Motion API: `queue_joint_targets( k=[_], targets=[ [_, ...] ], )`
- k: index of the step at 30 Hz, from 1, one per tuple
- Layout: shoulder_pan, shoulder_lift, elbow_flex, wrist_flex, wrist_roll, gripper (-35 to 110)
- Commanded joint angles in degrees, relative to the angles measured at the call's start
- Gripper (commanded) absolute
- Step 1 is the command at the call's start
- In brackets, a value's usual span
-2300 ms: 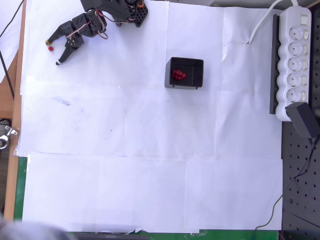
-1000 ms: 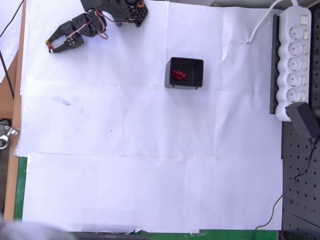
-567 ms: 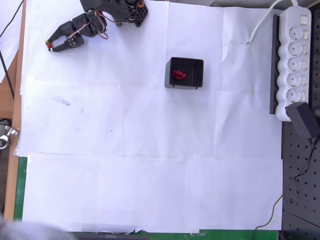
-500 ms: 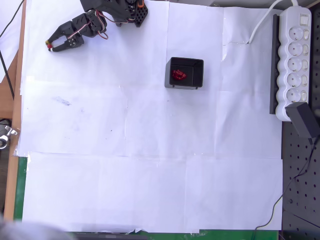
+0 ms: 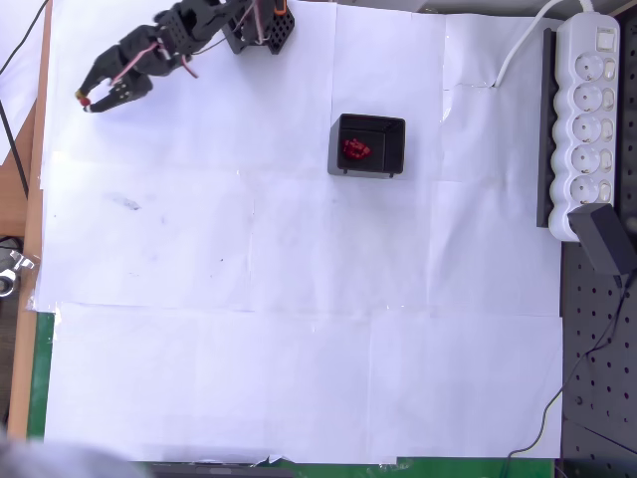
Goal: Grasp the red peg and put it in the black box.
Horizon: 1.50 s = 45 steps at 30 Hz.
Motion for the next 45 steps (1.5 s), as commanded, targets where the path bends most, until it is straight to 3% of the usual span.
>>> queue_joint_targets(
  k=[1,8,15,23,35,45],
  targets=[
    [-2.4,-2.9,25.1,30.8,0.6,0],
    [-12.7,7.2,67.7,76.7,9.2,0],
    [-27.2,12.8,91.9,98.9,17.8,0],
    [-46.7,9.6,88.4,99.0,23.6,0],
    [-83.8,9.0,77.5,98.9,46.6,0],
    [-98.7,15.0,75.8,98.9,57.7,0]
  ],
)
